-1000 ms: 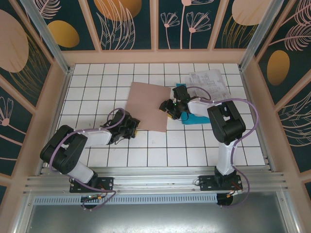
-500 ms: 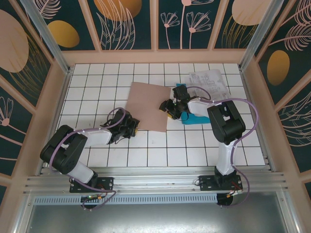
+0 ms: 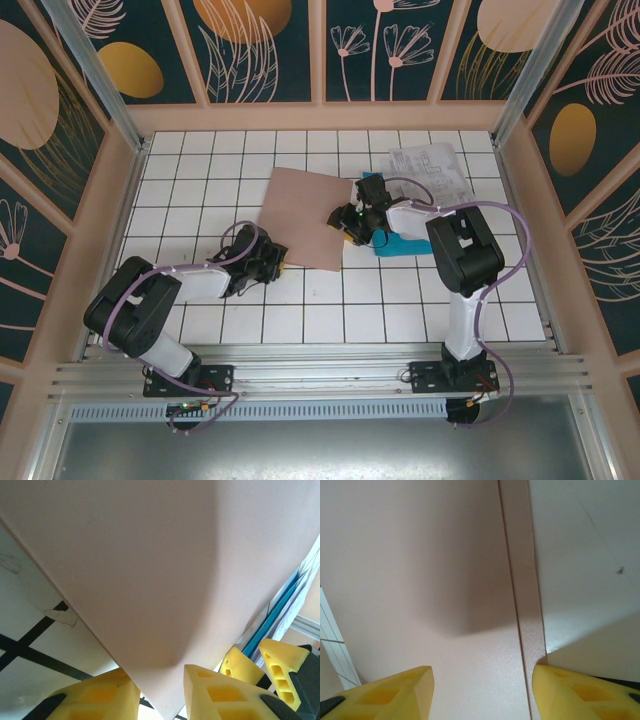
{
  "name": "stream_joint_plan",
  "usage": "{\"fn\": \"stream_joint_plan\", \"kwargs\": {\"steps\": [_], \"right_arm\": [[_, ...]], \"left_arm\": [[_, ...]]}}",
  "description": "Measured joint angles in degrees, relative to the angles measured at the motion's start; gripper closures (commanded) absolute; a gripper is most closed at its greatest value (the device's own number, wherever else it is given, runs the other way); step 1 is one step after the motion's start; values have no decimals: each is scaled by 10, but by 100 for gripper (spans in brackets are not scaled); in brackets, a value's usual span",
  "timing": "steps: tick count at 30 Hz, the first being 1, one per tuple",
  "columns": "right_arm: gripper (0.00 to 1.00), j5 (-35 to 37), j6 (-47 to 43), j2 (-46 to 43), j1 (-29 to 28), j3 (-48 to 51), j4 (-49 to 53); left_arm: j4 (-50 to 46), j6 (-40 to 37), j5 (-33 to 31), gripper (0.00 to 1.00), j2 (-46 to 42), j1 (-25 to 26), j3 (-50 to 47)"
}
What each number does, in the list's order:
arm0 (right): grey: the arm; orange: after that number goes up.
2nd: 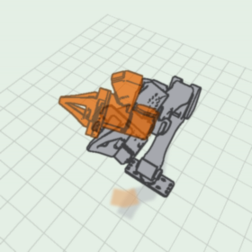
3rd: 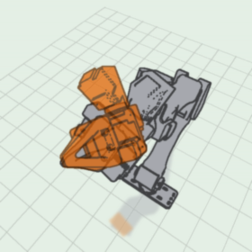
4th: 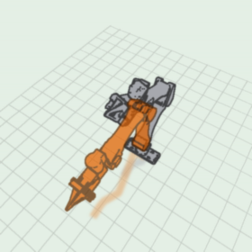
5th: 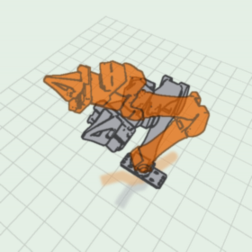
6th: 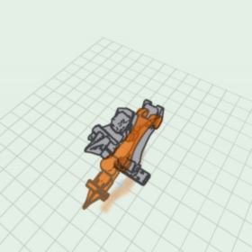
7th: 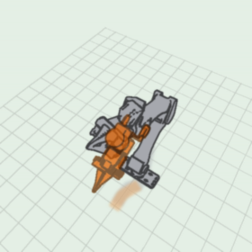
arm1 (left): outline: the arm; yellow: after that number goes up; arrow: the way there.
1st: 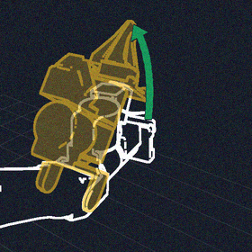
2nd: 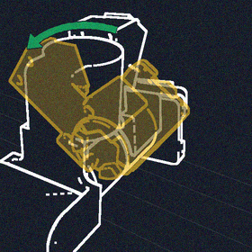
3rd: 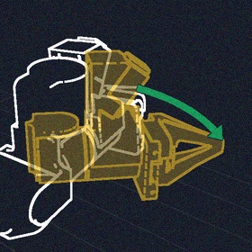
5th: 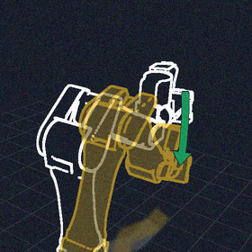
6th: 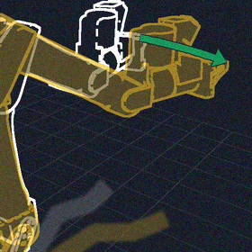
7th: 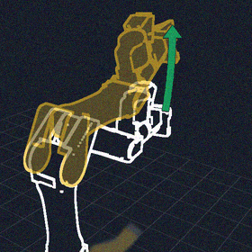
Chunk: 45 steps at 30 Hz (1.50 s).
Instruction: Put the files into the folder
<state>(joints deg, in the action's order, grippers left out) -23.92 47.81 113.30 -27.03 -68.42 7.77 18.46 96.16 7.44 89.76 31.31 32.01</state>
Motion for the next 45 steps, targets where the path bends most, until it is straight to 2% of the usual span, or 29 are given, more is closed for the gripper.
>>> {"fn": "stream_joint_plan", "kwargs": {"steps": [4, 9, 21, 37, 45], "right_arm": [[42, -11, -2, 0, 5, 0, -4], [42, -33, -2, 0, 14, 9, -20], [43, -67, 1, 0, 26, 24, -50], [75, -103, 54, -3, 36, 54, -106], [100, -107, 68, -7, 38, 54, -116]], "left_arm": [[18, 7, 0, 84, 0, 0, -9], [43, 15, 5, 99, -4, 0, -17], [124, 63, 17, 100, -35, 0, -61], [160, 94, 41, 100, -43, 0, -79], [156, 96, 41, 100, -43, 0, -82]]}}
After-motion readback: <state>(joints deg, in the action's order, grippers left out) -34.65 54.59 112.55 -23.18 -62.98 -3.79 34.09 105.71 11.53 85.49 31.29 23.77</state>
